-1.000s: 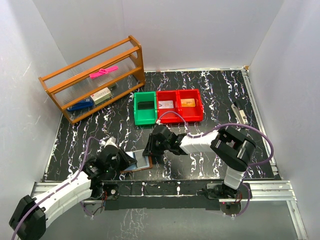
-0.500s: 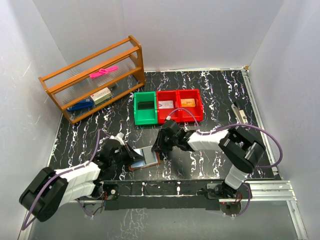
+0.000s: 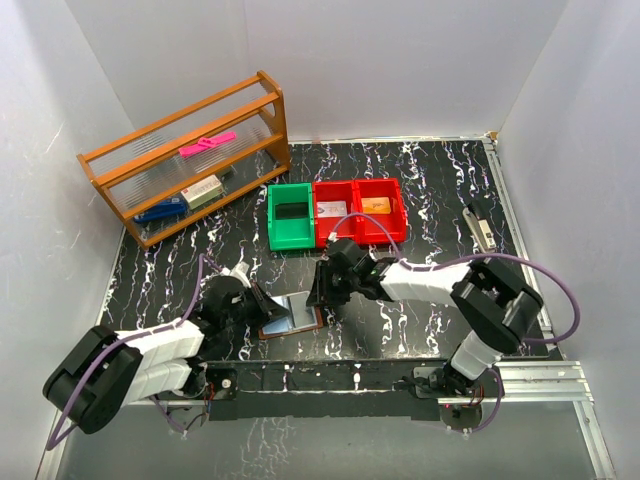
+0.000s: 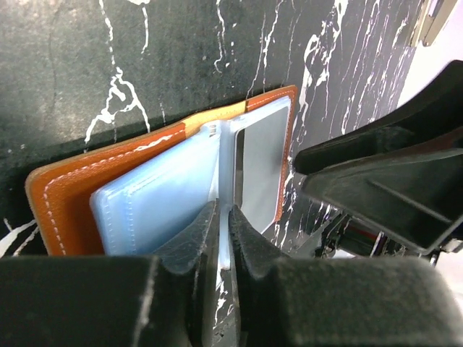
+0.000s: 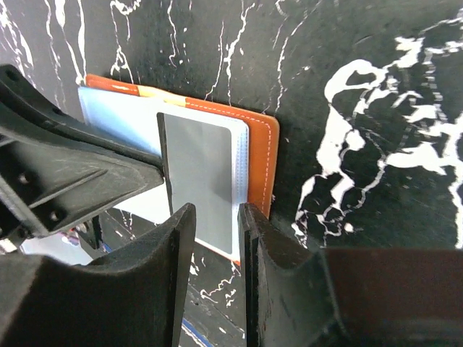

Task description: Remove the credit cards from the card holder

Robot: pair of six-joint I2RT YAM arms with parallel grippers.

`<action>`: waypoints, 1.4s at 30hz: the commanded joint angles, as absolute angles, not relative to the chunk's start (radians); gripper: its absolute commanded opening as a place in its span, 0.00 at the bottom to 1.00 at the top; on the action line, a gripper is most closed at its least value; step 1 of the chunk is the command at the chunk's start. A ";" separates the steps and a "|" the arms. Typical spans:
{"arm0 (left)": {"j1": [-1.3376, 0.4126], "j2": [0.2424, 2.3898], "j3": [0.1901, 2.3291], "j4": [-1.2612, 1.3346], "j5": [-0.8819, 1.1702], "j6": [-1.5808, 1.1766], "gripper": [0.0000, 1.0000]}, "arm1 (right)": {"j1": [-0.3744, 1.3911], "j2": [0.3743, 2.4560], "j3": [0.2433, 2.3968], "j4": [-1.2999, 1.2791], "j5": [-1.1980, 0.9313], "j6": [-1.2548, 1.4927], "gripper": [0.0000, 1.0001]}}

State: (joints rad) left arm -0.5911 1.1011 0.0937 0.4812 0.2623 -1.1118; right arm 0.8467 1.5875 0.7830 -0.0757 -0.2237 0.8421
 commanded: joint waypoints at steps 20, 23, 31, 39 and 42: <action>-0.594 1.192 0.170 0.422 0.217 -1.076 0.07 | 0.869 1.712 0.804 -0.007 -0.264 0.867 0.27; -0.594 1.206 0.175 0.434 0.232 -1.056 0.11 | 0.869 1.713 0.800 0.001 -0.273 0.870 0.27; -0.594 1.193 0.183 0.480 0.300 -1.015 0.15 | 0.870 1.721 0.785 0.011 -0.271 0.888 0.24; -0.594 1.198 0.194 0.497 0.371 -0.990 0.08 | 0.868 1.721 0.787 0.040 -0.281 0.894 0.23; -0.594 1.199 0.190 0.569 0.412 -0.988 0.13 | 0.869 1.731 0.784 0.079 -0.319 0.904 0.22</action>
